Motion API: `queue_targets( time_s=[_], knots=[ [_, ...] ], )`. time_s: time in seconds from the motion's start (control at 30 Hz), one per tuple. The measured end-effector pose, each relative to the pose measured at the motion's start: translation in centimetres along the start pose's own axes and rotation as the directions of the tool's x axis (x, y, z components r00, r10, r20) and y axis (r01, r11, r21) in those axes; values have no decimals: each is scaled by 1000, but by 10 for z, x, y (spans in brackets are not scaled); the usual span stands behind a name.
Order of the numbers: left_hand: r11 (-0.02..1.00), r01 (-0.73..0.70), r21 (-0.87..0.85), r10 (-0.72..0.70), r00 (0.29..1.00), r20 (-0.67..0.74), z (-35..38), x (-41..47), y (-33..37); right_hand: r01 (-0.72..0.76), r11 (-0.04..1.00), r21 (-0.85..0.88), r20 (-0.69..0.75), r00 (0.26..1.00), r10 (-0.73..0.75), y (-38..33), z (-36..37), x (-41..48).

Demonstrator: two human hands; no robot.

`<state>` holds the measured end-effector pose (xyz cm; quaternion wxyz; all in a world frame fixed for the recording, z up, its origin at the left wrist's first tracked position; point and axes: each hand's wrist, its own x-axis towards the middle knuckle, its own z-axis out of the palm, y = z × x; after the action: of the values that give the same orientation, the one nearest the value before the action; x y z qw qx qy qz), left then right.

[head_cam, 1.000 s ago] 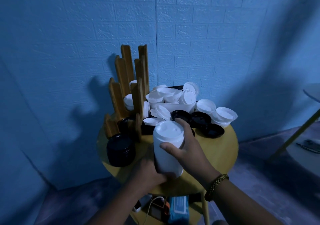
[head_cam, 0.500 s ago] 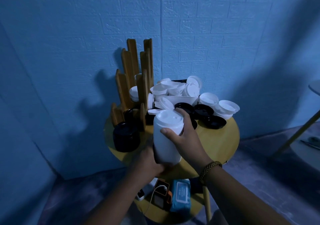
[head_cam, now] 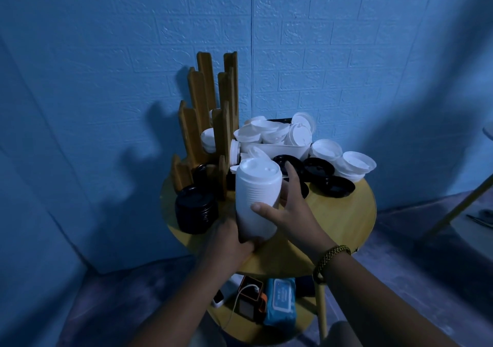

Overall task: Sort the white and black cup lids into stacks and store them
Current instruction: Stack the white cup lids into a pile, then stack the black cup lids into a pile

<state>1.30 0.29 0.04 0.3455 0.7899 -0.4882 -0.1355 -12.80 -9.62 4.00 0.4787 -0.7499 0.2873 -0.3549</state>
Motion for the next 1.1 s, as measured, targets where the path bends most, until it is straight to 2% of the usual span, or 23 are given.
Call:
queue_targets(
  time_s=[0.13, 0.27, 0.57, 0.83, 1.1],
  knots=[
    [1000, -6, 16, 6, 1000, 31, 0, 7, 2, -41, 984, -172, 86, 995, 56, 22, -9, -8],
    [998, -27, 60, 21, 995, 94, 0, 14, 7, -67, 954, -294, 64, 994, 90, 32, -13, -12],
    [996, -69, 56, 64, 994, 86, 3, 17, 2, -42, 933, -359, 42, 997, 61, 39, -21, -10],
    [994, -91, 63, 87, 994, 61, 3, 15, 3, -34, 941, -336, 36, 998, 48, 38, -21, -13],
    [991, -122, 55, 115, 986, 125, -2, 9, 4, -26, 939, -343, 51, 998, 46, 38, -25, -15]
  ],
)
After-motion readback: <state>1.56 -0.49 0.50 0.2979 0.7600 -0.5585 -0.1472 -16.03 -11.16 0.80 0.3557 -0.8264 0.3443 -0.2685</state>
